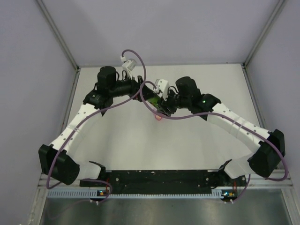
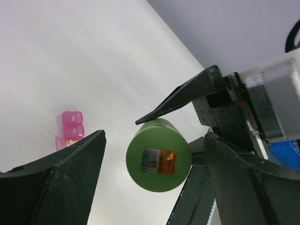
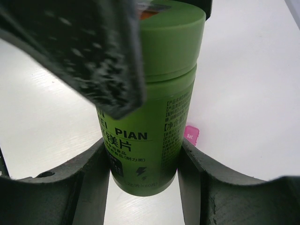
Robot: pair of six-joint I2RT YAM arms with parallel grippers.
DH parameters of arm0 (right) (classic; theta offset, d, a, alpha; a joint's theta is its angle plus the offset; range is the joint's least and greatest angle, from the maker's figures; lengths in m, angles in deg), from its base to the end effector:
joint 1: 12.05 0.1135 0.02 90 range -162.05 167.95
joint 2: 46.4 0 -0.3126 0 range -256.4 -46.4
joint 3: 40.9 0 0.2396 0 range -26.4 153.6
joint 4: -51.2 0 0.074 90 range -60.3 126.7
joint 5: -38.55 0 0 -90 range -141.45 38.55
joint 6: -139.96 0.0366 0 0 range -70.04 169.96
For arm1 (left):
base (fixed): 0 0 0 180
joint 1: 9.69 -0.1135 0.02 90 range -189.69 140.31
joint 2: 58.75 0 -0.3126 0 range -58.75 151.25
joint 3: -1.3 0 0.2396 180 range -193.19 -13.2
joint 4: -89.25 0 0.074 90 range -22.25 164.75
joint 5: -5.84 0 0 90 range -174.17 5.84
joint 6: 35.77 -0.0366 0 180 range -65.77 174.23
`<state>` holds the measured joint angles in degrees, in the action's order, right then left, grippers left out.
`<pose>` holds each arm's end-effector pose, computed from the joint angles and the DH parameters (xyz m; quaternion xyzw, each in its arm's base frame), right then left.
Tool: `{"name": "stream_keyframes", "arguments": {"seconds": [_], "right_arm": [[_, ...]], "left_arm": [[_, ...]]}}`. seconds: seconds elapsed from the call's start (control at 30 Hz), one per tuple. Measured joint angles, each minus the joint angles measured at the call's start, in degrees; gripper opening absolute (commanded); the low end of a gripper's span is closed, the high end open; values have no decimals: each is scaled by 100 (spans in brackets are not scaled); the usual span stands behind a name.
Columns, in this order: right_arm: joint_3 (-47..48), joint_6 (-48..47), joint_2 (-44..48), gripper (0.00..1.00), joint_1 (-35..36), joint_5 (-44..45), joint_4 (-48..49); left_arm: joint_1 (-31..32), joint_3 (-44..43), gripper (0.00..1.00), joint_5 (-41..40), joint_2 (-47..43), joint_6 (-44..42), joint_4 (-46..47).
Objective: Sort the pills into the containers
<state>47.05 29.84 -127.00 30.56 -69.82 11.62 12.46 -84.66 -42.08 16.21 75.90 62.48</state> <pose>0.2119 0.2106 0.3946 -0.5157 0.6979 0.2301 0.4405 0.2422 -0.1251 0.4336 0.2198 0.7433 -0.4758 0.4157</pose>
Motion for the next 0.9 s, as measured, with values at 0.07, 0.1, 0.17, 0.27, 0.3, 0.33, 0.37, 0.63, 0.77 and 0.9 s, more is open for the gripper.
{"name": "stream_keyframes", "arguments": {"seconds": [0.07, 0.1, 0.17, 0.27, 0.3, 0.33, 0.37, 0.63, 0.77, 0.9], "right_arm": [[-9, 22, 0, 0, 17, 105, 26], [-9, 26, 0, 0, 20, 146, 26], [-31, 28, 2, 0, 24, 203, 48], [-50, 33, 4, 0, 28, 286, 44], [-55, 31, 4, 0, 31, 302, 48], [-61, 33, 4, 0, 31, 323, 52], [-63, 35, 4, 0, 31, 343, 52], [-72, 39, 4, 0, 35, 319, 31], [-74, 39, 4, 0, 35, 105, -83], [-74, 46, 4, 0, -81, -496, -310]], "left_arm": [[0, -39, 79, -118, 114, 111, -72], [0, -44, 77, -149, 155, 155, -118], [0, -44, 75, -186, 214, 223, -201], [0, -44, 68, -192, 234, 269, -260], [0, -44, 63, -190, 234, 271, -269], [0, -44, 56, -184, 234, 271, -271], [0, -44, 48, -177, 234, 280, -275], [-7, 35, 0, 188, 227, -22, -140], [-55, 170, 0, 660, 203, -496, -11], [-98, 352, 0, 1379, 120, -1307, 42]]}}
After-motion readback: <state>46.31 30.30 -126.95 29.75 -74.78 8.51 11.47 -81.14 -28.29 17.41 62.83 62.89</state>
